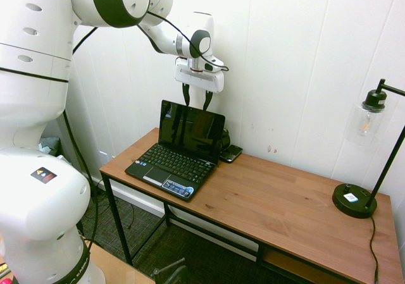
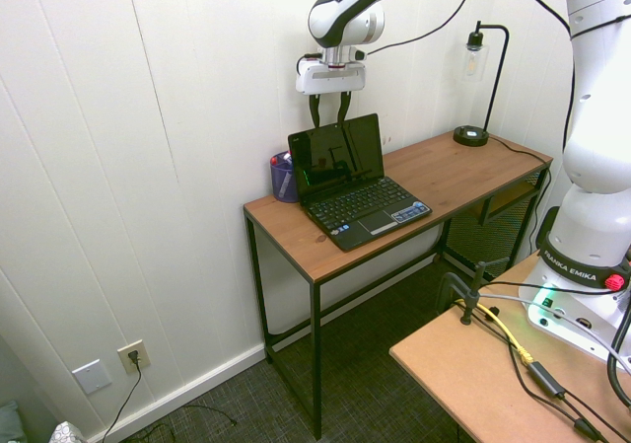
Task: Close the laptop lid
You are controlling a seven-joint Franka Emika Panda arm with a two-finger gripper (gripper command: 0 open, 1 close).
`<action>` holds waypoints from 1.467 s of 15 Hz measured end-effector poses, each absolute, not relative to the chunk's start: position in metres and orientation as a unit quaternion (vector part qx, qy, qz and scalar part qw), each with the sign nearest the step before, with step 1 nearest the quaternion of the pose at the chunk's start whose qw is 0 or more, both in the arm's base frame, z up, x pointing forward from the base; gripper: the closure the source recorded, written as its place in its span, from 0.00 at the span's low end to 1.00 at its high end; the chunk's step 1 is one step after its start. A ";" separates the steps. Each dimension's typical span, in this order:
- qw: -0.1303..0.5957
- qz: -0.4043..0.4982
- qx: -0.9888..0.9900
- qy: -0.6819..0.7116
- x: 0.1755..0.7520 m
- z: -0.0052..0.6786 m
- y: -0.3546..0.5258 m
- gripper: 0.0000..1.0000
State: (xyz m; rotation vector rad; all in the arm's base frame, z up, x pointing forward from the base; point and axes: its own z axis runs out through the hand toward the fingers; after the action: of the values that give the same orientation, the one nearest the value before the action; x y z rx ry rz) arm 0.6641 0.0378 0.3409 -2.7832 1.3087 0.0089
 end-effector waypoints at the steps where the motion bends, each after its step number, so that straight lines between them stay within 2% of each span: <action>1: 0.033 0.006 -0.905 0.425 0.664 0.339 0.037 1.00; 14: 0.037 0.021 -0.904 0.425 0.659 0.315 0.043 1.00; 22: 0.041 0.020 -0.898 0.438 0.629 0.308 0.034 1.00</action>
State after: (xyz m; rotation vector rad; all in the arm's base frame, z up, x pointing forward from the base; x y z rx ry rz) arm 0.6287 0.0336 0.3082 -2.7489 1.3424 0.0606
